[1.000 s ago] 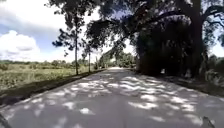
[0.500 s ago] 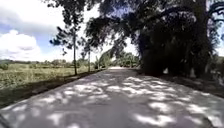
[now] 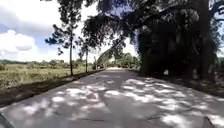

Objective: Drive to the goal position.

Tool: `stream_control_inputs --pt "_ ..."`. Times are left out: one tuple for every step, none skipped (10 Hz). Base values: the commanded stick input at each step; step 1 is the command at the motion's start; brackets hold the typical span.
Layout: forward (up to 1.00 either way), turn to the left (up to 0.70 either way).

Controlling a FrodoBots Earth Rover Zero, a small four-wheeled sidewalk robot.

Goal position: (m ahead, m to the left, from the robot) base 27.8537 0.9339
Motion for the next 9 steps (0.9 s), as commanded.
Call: stream_control_inputs --pt "0.7 0.0" --pt "0.7 0.0" --pt "0.7 0.0" --pt "0.7 0.0" --pt "0.7 0.0" --pt "0.7 0.0" --pt "0.7 0.0" --pt "0.7 0.0" --pt "0.7 0.0"
